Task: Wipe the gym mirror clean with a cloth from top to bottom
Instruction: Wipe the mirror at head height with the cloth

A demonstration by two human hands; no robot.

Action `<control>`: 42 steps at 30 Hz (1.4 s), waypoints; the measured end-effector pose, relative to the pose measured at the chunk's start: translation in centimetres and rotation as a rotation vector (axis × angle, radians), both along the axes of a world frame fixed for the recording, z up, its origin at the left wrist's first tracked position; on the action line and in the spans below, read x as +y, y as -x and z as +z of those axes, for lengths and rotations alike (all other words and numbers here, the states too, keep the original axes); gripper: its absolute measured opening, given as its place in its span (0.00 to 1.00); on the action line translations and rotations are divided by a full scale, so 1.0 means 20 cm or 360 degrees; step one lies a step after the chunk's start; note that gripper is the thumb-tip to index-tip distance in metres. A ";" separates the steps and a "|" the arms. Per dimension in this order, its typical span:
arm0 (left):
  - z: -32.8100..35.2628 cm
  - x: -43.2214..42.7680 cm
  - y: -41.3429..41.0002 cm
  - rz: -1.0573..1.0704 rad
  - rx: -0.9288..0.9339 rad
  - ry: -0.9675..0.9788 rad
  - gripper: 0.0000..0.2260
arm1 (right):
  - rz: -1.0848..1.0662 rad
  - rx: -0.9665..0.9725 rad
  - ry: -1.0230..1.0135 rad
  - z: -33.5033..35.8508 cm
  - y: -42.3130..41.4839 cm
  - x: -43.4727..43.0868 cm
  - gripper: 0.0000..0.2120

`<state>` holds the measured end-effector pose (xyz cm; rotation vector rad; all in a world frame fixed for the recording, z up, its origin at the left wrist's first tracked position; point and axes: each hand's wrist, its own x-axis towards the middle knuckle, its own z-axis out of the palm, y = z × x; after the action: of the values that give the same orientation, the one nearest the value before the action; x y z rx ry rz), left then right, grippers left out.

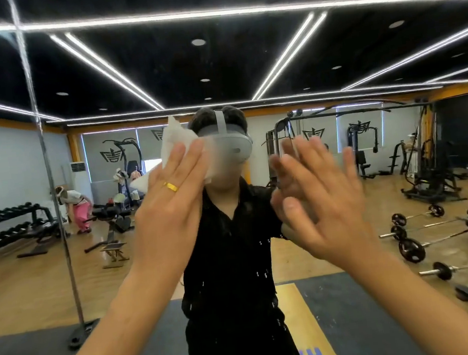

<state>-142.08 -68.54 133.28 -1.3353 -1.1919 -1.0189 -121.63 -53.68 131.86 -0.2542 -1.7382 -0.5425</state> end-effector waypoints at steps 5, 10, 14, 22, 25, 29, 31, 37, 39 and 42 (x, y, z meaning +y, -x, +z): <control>-0.06 -0.04 0.00 0.0024 0.0048 0.0058 0.20 | -0.0274 -0.0190 -0.0015 0.01 -0.38 0.28 0.29; -0.03 0.09 -0.11 0.0092 -0.0112 -0.0057 0.21 | -0.0253 -0.0306 -0.0189 0.03 -0.46 0.44 0.28; 0.02 0.21 -0.28 0.0103 -0.0171 -0.0132 0.19 | -0.0228 -0.0234 -0.0248 0.01 -0.43 0.47 0.27; 0.23 0.36 -0.48 0.0125 -0.0003 0.0005 0.19 | -0.0167 -0.0210 -0.0276 0.00 -0.43 0.49 0.26; 0.04 0.27 -0.41 0.0202 -0.0090 -0.0030 0.19 | -0.0147 -0.0211 -0.0280 0.00 -0.44 0.49 0.26; -0.12 0.22 -0.33 0.0261 -0.0164 -0.0104 0.16 | -0.0148 -0.0177 -0.0272 0.00 -0.44 0.48 0.25; -0.09 0.25 -0.35 0.0241 -0.0182 -0.0117 0.16 | -0.0145 -0.0178 -0.0278 0.00 -0.43 0.48 0.26; 0.17 0.38 -0.55 0.0062 -0.0084 -0.0012 0.19 | -0.0151 -0.0160 -0.0263 -0.02 -0.43 0.47 0.25; 0.22 0.41 -0.59 0.0078 -0.0028 0.0008 0.19 | -0.0154 -0.0174 -0.0252 -0.01 -0.43 0.47 0.26; 0.14 0.37 -0.54 0.0118 -0.0023 0.0084 0.19 | -0.0155 -0.0184 -0.0248 -0.02 -0.43 0.48 0.25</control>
<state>-131.18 -61.14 136.11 -1.3166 -1.2777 -0.9512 -112.98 -44.14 131.51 -0.2010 -1.7912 -0.7731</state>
